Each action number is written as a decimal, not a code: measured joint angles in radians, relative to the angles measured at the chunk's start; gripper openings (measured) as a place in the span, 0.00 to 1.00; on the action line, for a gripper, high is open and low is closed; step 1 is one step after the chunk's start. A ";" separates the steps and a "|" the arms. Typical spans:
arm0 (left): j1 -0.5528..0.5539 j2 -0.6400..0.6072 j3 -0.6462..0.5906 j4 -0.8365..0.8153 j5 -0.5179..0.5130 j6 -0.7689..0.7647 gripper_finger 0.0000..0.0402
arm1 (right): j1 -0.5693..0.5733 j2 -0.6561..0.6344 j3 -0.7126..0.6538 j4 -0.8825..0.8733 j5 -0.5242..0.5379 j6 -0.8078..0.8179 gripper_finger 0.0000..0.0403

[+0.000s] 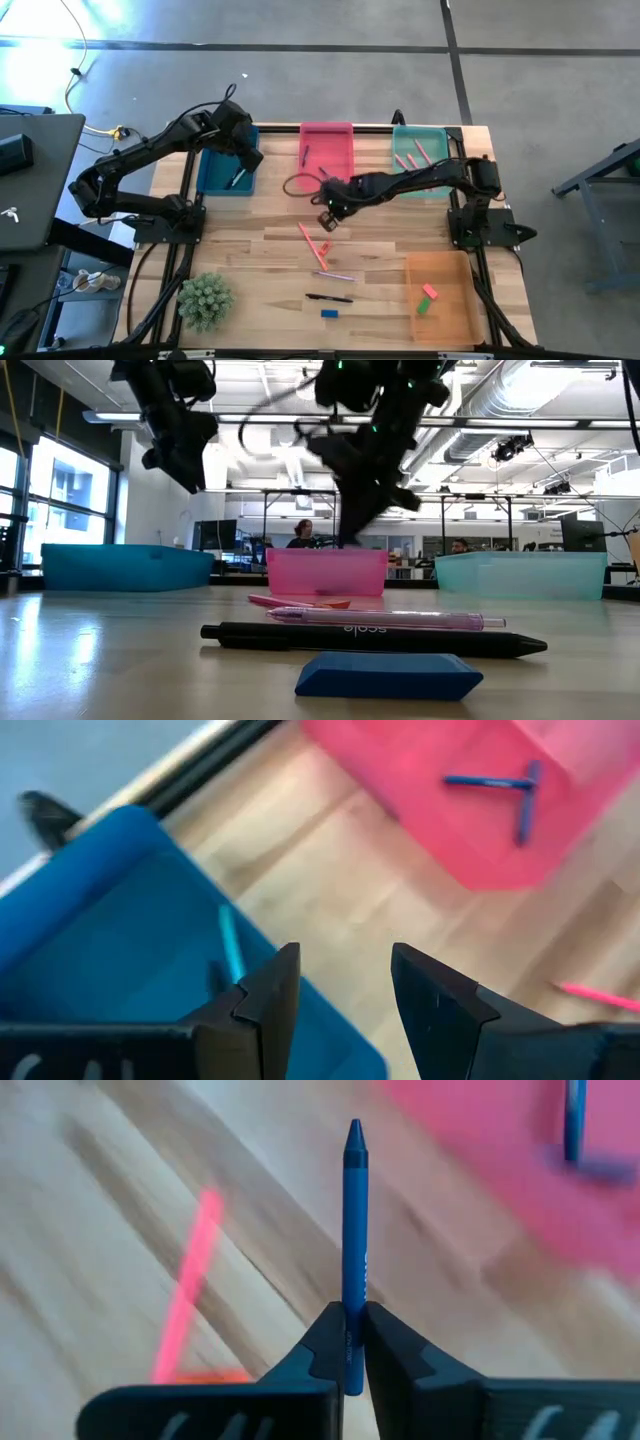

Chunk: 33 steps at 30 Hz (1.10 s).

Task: Sort crayons/erasers/pens/pencils in bins
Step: Put the blue crayon into the pink bin

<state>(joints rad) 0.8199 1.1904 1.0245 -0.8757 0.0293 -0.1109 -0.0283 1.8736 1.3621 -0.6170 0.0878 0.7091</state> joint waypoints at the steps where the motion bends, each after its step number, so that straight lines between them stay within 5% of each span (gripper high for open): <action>1: -0.010 0.000 0.000 0.000 0.004 0.000 0.37 | -0.012 -0.014 0.000 0.034 -0.002 -0.016 0.03; 11: -0.121 0.000 0.000 0.000 0.005 0.001 0.37 | -0.173 -0.052 0.002 0.286 0.033 -0.157 0.03; 33: -0.413 0.000 0.000 0.099 0.004 -0.008 0.37 | -0.273 0.077 -0.004 0.151 0.013 -0.134 0.03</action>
<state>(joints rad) 0.4064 1.1904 1.0241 -0.7762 0.0338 -0.1192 -0.3016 1.9511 1.3579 -0.4660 0.1009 0.5752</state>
